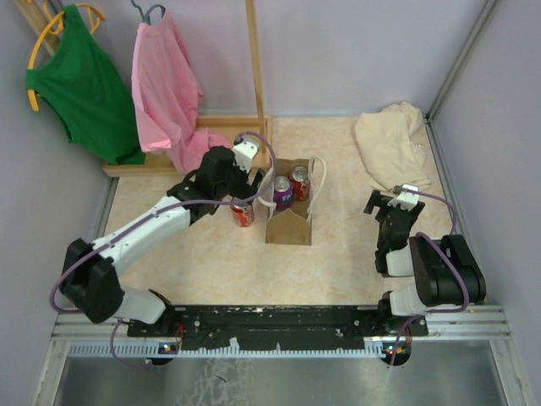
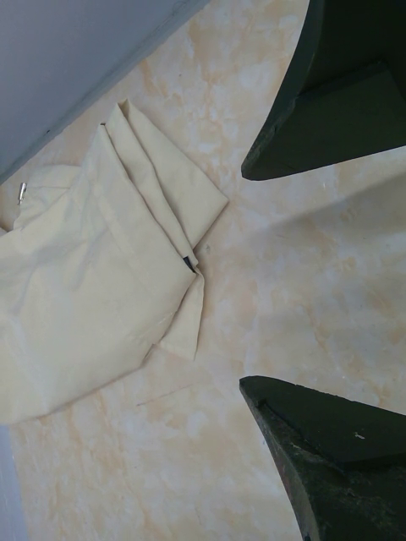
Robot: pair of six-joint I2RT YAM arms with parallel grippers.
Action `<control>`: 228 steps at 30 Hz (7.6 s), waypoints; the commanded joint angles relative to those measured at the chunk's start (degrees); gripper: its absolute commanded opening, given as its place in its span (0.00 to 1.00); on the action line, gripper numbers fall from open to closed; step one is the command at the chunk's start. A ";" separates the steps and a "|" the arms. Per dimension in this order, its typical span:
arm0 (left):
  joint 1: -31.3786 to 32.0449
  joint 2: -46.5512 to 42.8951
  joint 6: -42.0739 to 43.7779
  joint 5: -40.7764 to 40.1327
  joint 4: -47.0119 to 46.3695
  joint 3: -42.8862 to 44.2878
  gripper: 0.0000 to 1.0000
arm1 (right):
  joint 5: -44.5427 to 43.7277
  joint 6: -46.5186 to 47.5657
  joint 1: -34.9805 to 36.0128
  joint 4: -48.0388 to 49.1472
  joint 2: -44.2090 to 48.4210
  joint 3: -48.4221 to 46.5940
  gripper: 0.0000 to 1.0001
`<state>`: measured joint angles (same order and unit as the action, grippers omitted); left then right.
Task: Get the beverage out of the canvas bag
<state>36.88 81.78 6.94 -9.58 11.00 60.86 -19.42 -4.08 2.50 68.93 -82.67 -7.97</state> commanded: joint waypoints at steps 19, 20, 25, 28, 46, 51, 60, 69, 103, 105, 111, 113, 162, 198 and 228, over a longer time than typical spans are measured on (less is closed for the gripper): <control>2.36 4.28 13.40 18.95 8.06 26.25 0.96 | -0.68 -0.14 0.30 2.44 -0.03 -1.43 0.99; 2.40 6.64 14.30 19.83 10.54 28.50 0.97 | -0.64 -0.14 0.31 2.44 -0.02 -1.44 0.99; 2.42 18.07 18.58 21.16 19.72 38.24 0.99 | -0.64 -0.13 0.33 2.37 -0.03 -1.44 0.99; 2.48 22.12 19.03 22.49 21.08 40.32 0.99 | -0.70 -0.10 0.31 2.44 -0.03 -1.44 0.99; 2.49 32.20 18.42 16.51 25.34 41.39 1.00 | -0.71 -0.06 0.29 2.44 -0.03 -1.43 0.99; 2.49 33.27 17.62 15.69 27.33 41.92 1.00 | -0.69 -0.12 0.35 2.44 -0.03 -1.44 0.99; 2.79 35.07 15.66 14.44 30.10 42.39 0.99 | -0.71 -0.10 0.31 2.49 -0.03 -1.43 0.99; 3.50 35.11 14.32 15.83 30.93 40.08 0.94 | -0.65 -0.08 0.31 2.44 -0.03 -1.44 0.99; 4.42 34.08 15.29 17.84 19.95 41.88 0.00 | -0.67 -0.14 0.30 2.44 -0.03 -1.44 0.99; 4.45 33.07 15.82 17.82 20.38 42.94 0.00 | -0.63 -0.10 0.31 2.44 -0.03 -1.44 0.99; 4.47 31.12 16.58 18.05 26.69 51.25 0.00 | -0.69 -0.07 0.32 2.42 -0.03 -1.44 0.99; 4.51 31.08 16.69 18.06 29.42 54.71 0.00 | -0.65 -0.14 0.36 2.44 -0.03 -1.43 0.99; -7.08 -18.90 -6.58 -6.75 19.88 2.06 0.00 | -0.66 -0.13 0.36 2.44 -0.03 -1.44 0.99; -14.19 -3.50 -10.19 -0.34 15.58 -4.32 0.20 | -0.71 -0.09 0.33 2.38 -0.03 -1.44 0.99; -14.92 -9.63 -7.93 2.68 19.74 7.07 1.00 | -0.70 -0.13 0.31 2.40 -0.03 -1.44 0.99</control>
<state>22.11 76.55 -3.66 -9.67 30.55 63.18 -19.42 -4.10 2.50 68.93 -82.67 -7.97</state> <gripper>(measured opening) 0.998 0.990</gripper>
